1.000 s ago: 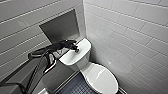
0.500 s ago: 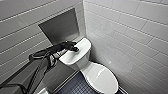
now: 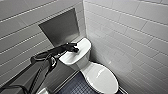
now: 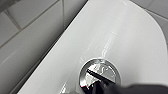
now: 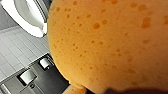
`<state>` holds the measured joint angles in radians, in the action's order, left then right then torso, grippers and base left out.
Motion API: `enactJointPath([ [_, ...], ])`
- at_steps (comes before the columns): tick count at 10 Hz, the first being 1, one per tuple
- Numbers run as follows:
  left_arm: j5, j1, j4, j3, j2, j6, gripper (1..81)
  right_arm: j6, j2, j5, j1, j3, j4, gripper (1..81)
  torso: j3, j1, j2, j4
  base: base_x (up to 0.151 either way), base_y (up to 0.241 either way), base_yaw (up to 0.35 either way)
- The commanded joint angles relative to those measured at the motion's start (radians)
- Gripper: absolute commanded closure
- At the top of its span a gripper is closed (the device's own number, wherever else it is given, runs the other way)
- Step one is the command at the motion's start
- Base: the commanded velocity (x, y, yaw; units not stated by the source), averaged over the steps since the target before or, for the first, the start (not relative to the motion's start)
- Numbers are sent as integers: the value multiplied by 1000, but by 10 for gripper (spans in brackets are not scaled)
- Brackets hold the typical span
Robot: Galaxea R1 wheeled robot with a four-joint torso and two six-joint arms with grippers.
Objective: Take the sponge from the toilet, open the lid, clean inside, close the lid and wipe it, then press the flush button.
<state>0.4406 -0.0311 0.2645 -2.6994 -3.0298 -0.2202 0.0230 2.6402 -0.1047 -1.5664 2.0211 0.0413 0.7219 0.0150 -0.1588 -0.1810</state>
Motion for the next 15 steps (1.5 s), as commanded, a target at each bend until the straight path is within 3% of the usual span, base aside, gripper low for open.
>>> enactJointPath([
  [1, 41, 116, -4, 0, -60, -4, 811, -3, 3, 91, -31, -32, -3, 811, 0, 0, 0, 0, 0, 0, 0],
  [6, 52, 116, 4, 0, -45, -5, 811, -5, 14, 91, -28, -32, 0, 811, 0, 0, 0, 0, 0, 0, 0],
  [10, 122, 249, 130, 22, 37, -5, 811, -4, 16, 91, -36, -26, -1, 811, 0, 0, 0, 0, 0, 0, 0],
  [14, 133, 305, 265, 246, 219, -5, 811, -3, 17, 91, -39, -24, -1, 811, 0, 0, 0, 0, 0, 0, 0],
  [15, 162, 302, 271, 367, 288, -7, 811, -3, 17, 91, -39, -24, -4, 811, 0, 0, 0, 0, 0, 0, 0],
])
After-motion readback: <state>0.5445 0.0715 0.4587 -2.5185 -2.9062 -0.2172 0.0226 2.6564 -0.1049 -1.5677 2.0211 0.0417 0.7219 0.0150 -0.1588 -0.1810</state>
